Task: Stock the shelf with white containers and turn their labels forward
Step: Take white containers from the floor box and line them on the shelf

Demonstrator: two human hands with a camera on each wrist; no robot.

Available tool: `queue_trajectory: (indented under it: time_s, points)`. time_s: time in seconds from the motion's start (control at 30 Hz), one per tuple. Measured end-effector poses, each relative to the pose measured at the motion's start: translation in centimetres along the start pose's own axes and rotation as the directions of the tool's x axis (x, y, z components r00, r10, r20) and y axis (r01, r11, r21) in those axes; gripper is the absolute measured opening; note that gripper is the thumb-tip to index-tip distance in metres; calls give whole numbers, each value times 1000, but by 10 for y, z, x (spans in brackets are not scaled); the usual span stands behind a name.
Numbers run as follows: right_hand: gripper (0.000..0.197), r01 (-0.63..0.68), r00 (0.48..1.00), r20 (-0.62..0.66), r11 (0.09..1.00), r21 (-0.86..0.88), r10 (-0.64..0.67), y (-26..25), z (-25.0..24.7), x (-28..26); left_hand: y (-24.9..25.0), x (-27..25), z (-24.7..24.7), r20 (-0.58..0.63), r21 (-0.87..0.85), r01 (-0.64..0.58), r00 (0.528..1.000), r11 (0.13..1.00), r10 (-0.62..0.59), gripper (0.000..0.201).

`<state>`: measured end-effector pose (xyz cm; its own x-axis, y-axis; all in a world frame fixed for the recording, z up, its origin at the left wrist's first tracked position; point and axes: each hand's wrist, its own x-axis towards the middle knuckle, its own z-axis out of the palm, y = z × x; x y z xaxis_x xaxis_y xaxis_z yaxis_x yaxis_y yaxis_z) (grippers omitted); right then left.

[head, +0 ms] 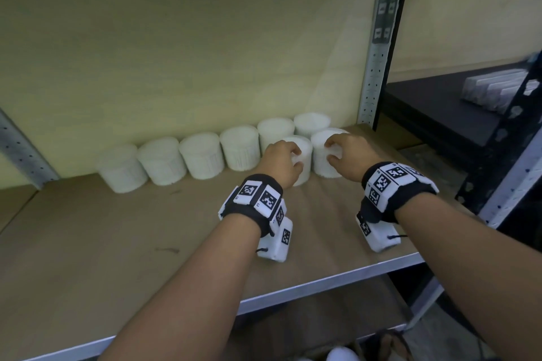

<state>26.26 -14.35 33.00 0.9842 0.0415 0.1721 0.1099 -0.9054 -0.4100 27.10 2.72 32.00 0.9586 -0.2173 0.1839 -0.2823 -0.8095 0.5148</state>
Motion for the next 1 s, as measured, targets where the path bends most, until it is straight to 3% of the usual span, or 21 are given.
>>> queue_trajectory:
  time_s: [0.33, 0.53, 0.7, 0.9, 1.0]
  points:
    - [41, 17, 1000, -19, 999, -29, -18, -6, -14, -63, 23, -61, -25, 14, 35, -47, 999, 998, 46, 47]
    - [39, -37, 998, 43, 998, -59, 40, -5, -15, -128, 36, -119, -27, 120, 48, -75, 990, 996, 69, 46]
    - [35, -24, 999, 23, 997, -68, 26, -1, -2, -172, 40, -159, -7, 150, 2, -87, 985, 996, 85, 38]
    - [15, -45, 998, 38, 999, 23, 44, 16, 35, -223, 43, -197, 30, 231, -68, -94, 967, 993, 108, 17]
    - [17, -102, 988, 119, 994, 38, 97, 29, 60, -240, 35, -213, 56, 292, -87, -87, 950, 992, 109, 17]
